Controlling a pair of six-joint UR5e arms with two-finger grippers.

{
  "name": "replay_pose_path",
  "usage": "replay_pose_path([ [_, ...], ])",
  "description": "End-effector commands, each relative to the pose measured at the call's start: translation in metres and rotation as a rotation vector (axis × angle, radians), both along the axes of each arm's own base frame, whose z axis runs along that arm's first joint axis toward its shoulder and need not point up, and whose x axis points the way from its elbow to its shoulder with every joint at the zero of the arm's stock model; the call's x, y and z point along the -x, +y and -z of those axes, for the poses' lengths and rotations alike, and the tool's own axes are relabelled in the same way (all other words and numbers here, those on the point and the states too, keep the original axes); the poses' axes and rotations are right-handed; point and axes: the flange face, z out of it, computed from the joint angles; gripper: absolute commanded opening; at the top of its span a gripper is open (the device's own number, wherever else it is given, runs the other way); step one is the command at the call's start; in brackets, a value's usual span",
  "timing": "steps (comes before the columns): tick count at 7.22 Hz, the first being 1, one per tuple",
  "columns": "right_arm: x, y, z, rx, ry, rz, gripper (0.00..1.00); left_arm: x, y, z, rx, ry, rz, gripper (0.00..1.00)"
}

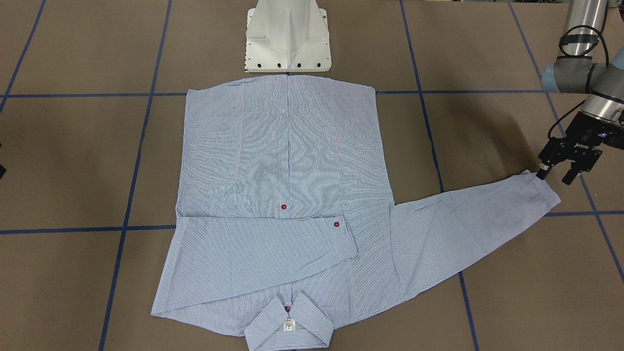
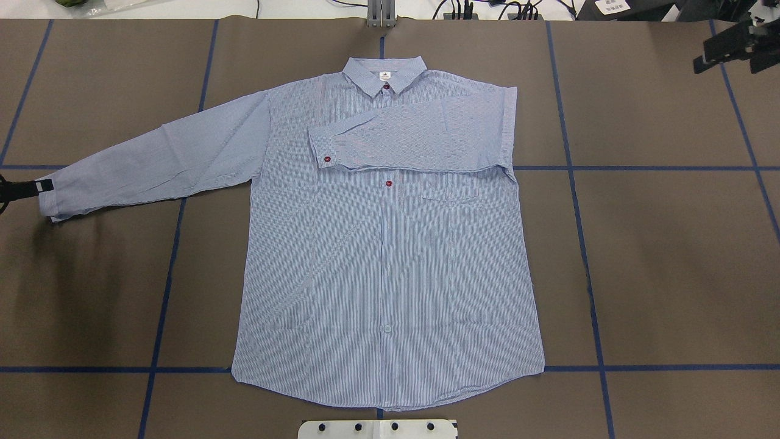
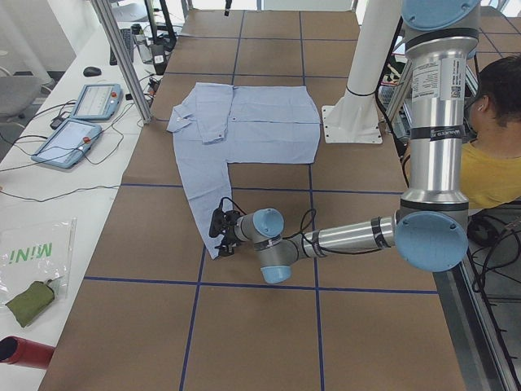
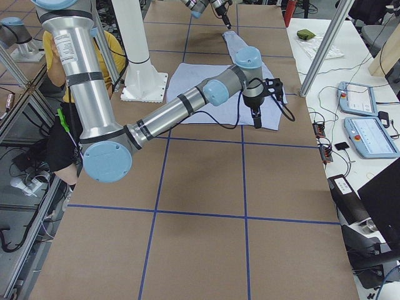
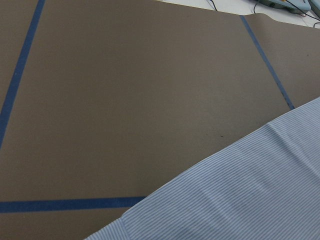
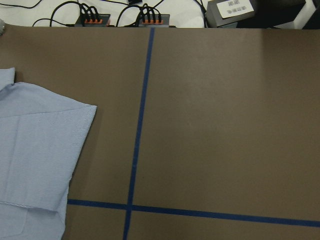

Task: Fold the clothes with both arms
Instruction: 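Lower the left gripper to the other cuff and grasp it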

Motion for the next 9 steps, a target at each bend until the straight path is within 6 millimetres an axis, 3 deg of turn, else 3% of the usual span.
replay_pose_path([
  [1,-0.0210,0.0121,-0.0185,0.010,0.013,-0.018,1.00,-0.0165,0.0096,-0.0076,0.053,0.045,0.013,0.70],
  [3,-0.0210,0.0113,-0.0169,0.007,0.014,-0.019,1.00,-0.0191,0.0108,-0.0076,0.051,0.044,0.005,0.68],
  [4,-0.0211,0.0119,-0.0170,0.007,0.014,-0.019,1.00,-0.0198,0.0111,-0.0076,0.048,0.041,0.002,0.62],
  [7,-0.0212,0.0125,-0.0140,0.010,0.009,-0.027,1.00,-0.0155,0.0168,-0.0119,0.042,0.035,-0.001,0.00],
  [9,-0.0212,0.0124,-0.0125,0.009,0.007,-0.029,1.00,-0.0138,0.0183,-0.0117,0.034,0.029,-0.007,0.00],
])
